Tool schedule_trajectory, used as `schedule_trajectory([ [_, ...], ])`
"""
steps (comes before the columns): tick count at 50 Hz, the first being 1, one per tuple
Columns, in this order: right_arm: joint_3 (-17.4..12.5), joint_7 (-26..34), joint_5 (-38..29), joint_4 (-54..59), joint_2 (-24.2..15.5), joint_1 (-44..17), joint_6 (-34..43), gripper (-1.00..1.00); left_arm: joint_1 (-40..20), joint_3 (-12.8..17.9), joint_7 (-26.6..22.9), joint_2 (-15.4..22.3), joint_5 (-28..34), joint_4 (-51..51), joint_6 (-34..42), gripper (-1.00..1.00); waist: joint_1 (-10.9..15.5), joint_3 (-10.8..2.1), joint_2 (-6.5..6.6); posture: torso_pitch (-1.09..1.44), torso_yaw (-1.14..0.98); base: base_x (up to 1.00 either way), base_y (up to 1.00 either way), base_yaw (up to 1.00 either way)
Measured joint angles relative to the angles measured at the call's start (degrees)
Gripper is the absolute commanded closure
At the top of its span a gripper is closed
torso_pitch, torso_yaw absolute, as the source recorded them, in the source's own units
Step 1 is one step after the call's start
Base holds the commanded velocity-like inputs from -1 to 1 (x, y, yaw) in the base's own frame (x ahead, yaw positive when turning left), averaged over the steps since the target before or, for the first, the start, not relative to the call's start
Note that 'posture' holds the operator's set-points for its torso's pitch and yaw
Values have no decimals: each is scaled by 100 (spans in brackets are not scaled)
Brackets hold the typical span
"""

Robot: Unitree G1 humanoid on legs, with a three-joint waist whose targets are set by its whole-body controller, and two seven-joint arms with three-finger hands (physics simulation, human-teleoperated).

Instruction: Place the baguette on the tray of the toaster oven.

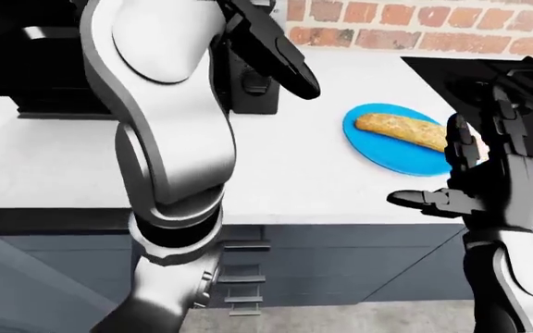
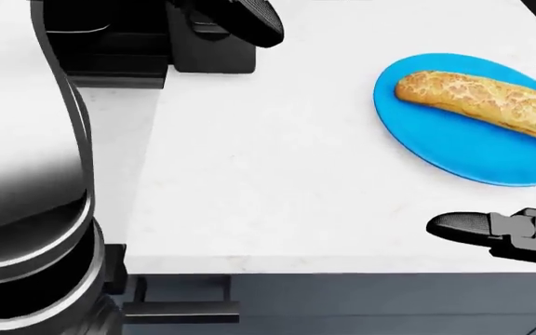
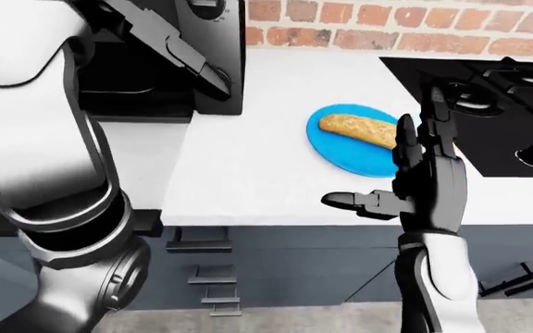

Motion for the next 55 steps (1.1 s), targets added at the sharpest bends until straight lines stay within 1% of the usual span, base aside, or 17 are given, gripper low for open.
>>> schedule_trajectory([
  [5,-231,64,139,-6,-35,167,-59,-100,-131,5,64,9,-139,285,-79,-100,-48,5,-8,0,-4,0,0,0],
  [12,-782,28,475,-192,-257,142,111,-100,-404,31,279,-43,-436,870,-329,-100,-131,-1,-24,0,-8,0,0,0],
  [19,-1089,-78,805,-302,-457,100,241,-100,-552,-19,584,-177,-781,1385,-662,-100,-244,-11,-47,0,-11,0,0,0],
  [22,-1098,-128,862,-304,-480,109,240,-100,-551,-57,700,-252,-924,1596,-805,-100,-299,-9,-52,0,-13,0,0,0],
  [28,-1134,-150,958,-302,-506,155,257,-100,-683,-81,774,-318,-1102,1844,-907,-100,-419,10,-40,0,-16,0,0,0],
  [33,-1130,-175,957,-286,-517,152,239,-100,-773,-102,877,-372,-1219,2131,-1115,-100,-537,-9,-25,0,-18,0,0,0],
  [39,-1088,-195,940,-273,-535,118,232,-100,-914,-75,1009,-390,-1423,2717,-1436,-100,-700,-25,-10,0,-21,0,0,0],
  [42,-1159,-195,990,-306,-553,133,267,-100,-1017,-51,1105,-371,-1538,3115,-1651,-100,-787,-39,-10,0,-23,0,0,0],
  [44,-1199,-200,1010,-306,-563,140,270,-100,-1171,-18,1217,-370,-1647,3608,-1895,-100,-848,-55,-22,0,-24,0,0,0],
  [46,-1210,-192,1023,-294,-561,154,249,-100,-1268,-3,1345,-384,-1758,4074,-2159,-100,-916,-79,-32,0,-25,0,0,0],
  [55,-1243,-121,1017,-214,-542,227,158,-100,-1545,-7,1661,-427,-2058,5456,-2977,-100,-1288,-130,-63,0,-29,0,0,0],
])
